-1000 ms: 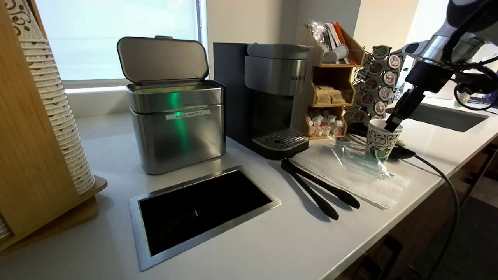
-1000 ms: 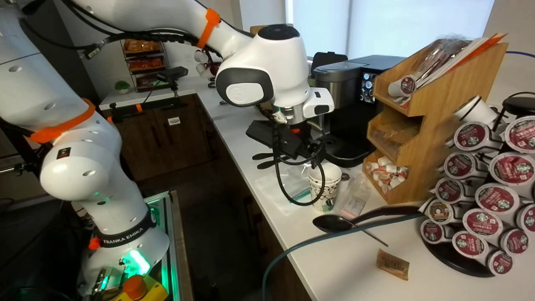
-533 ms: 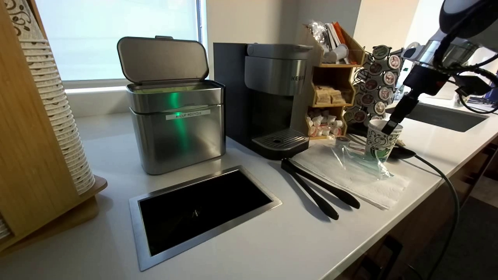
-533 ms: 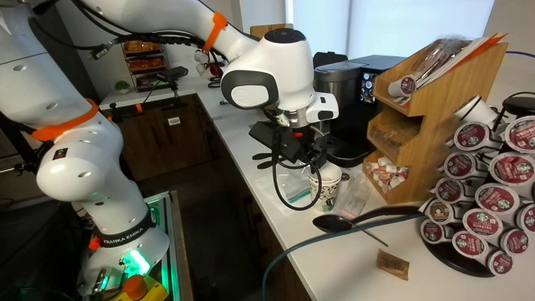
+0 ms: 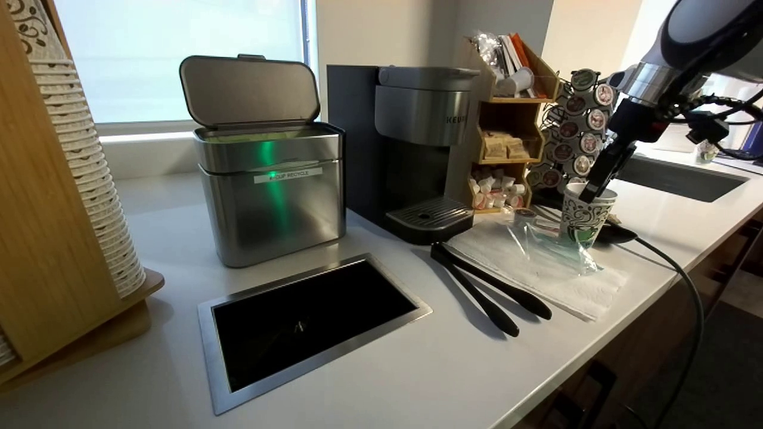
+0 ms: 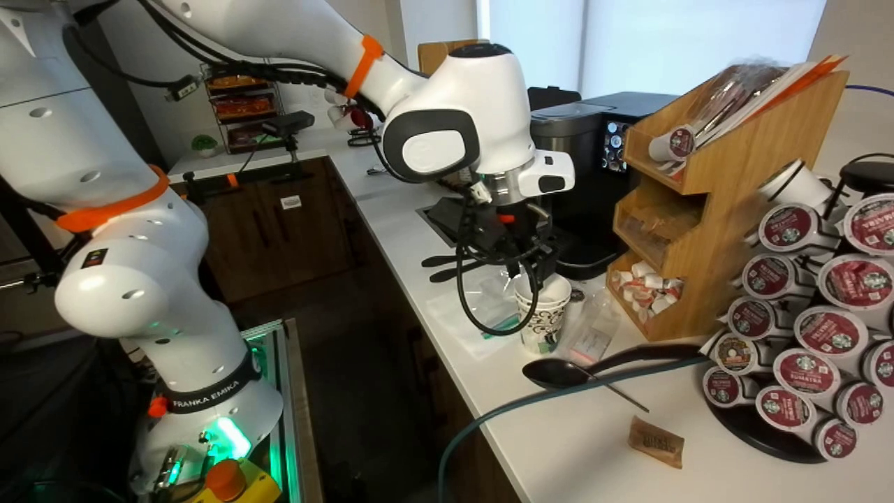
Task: Put the paper cups on the coffee machine
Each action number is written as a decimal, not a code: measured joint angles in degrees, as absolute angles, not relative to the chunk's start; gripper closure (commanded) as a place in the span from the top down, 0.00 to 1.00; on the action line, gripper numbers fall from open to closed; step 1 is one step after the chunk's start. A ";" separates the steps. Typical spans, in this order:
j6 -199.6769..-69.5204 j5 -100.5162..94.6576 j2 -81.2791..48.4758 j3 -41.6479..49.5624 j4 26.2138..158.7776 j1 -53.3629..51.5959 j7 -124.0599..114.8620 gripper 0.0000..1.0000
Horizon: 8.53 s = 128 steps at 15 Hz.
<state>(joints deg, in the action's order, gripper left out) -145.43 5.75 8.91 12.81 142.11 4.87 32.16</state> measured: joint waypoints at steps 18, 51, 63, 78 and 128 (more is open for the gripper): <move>-145.34 -10.97 20.06 9.72 142.50 5.36 26.88 0.01; -129.50 1.14 19.21 10.59 105.18 -9.25 62.07 0.05; -127.05 6.62 11.86 6.86 95.19 -8.42 69.86 0.01; -109.93 7.68 7.86 4.94 87.22 -5.73 76.10 0.01; -87.07 6.51 -14.15 3.06 62.73 -5.22 75.38 0.65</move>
<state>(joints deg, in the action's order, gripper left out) -87.07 6.51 -14.15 3.06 62.73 -5.22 75.38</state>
